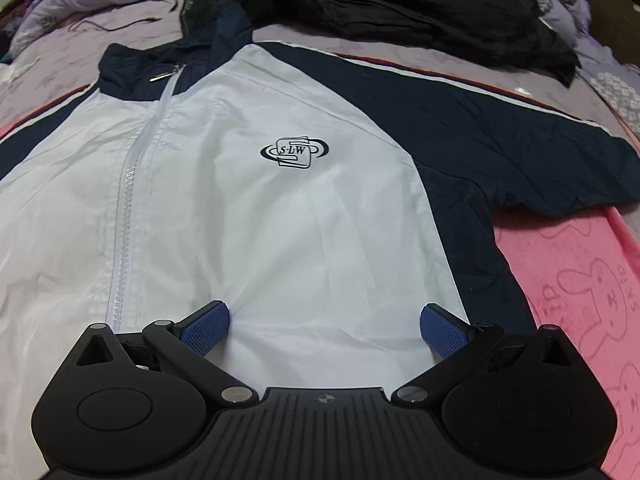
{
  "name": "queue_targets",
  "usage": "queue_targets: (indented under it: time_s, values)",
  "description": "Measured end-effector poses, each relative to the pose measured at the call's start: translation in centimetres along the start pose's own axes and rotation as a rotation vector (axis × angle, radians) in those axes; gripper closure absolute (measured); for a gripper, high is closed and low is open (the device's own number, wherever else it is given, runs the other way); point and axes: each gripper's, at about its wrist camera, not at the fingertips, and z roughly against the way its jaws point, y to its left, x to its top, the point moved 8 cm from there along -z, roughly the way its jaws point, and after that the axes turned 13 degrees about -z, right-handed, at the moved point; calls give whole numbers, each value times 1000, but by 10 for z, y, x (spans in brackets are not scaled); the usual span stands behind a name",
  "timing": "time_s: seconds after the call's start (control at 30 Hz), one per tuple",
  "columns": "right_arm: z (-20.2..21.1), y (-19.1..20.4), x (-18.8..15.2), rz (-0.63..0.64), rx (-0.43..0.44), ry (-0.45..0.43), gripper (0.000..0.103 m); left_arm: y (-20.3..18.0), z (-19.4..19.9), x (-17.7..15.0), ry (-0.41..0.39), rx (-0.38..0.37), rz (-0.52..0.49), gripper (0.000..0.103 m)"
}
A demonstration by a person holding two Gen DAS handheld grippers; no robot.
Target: Fold clothes
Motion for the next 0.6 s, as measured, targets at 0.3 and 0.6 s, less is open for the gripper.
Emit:
queue_targets:
  time_s: [0.3,0.6]
  values:
    - [3,1,-4,-56,-58,-14,0,110,-31,-64,110,-33,365,68]
    - [8,9,1,-5,-109,-23,0,230,-9,-227,264,-87,942,60]
